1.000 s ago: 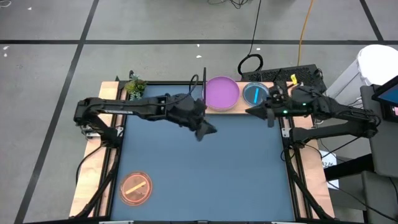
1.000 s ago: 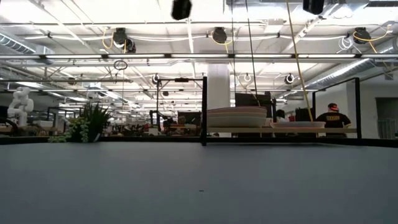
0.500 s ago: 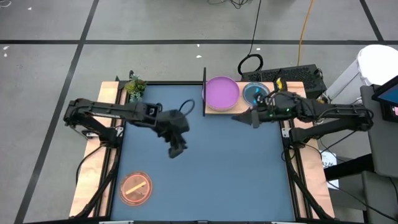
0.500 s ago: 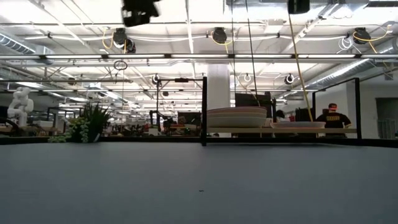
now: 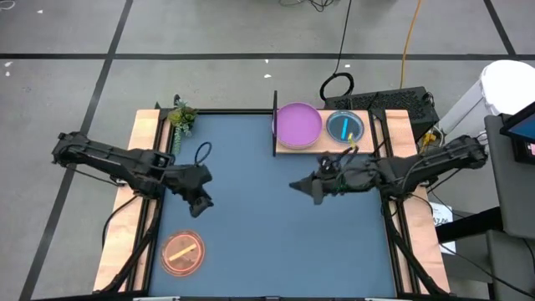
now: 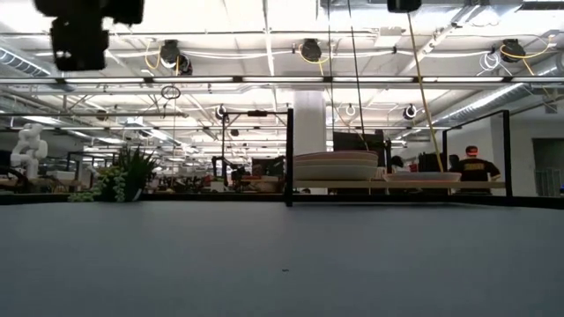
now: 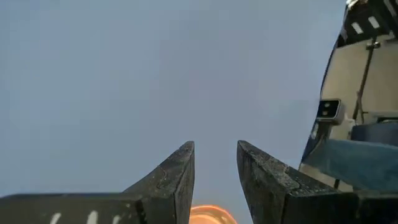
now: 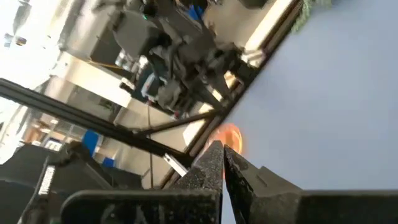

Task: Place and stack plates onto a shelf
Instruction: Stack the light orange plate on top of the blue plate on the shelf

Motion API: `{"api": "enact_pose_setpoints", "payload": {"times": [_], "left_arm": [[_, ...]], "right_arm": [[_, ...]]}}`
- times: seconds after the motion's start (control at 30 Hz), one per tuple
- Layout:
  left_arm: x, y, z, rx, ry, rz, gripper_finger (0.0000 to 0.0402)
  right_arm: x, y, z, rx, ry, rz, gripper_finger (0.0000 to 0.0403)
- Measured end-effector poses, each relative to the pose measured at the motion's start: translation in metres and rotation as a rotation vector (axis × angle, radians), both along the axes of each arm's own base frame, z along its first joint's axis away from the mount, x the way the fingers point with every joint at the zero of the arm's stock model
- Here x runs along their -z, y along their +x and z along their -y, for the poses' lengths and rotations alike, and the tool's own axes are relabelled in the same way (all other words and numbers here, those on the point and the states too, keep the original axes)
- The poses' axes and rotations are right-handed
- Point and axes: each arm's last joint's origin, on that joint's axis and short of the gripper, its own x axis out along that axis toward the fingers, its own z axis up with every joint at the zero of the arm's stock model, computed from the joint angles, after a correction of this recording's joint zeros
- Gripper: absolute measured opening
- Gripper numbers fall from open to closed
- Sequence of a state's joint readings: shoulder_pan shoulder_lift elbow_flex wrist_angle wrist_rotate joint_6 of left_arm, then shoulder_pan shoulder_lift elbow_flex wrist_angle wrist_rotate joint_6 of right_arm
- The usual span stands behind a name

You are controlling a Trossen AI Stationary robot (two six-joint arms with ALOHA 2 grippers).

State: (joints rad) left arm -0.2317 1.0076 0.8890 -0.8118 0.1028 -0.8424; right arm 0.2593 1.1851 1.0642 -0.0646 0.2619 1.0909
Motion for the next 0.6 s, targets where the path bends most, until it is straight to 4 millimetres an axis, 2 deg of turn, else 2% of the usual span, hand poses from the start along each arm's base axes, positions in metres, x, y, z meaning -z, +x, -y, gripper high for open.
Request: {"api": "enact_pose_setpoints", "payload": {"times": [0.2,0.37,0.47,0.6], "left_arm": [[0.025,-0.026,0.008,0.033,-0.025,-0.074,0.0124],[0.040,-0.036,0.021,0.134,-0.018,-0.144,0.0134],[0.048,-0.041,0.029,0.195,-0.002,-0.187,0.0172],[0.056,-0.048,0.035,0.244,0.028,-0.251,0.0242]], "right_arm": [[0.012,0.016,-0.015,-0.027,0.043,0.009,0.0000],[0.018,0.023,-0.022,-0.037,0.052,-0.002,0.0000],[0.022,0.025,-0.025,-0.043,0.055,-0.015,0.0000],[0.023,0.024,-0.027,-0.048,0.060,-0.019,0.0000]]}}
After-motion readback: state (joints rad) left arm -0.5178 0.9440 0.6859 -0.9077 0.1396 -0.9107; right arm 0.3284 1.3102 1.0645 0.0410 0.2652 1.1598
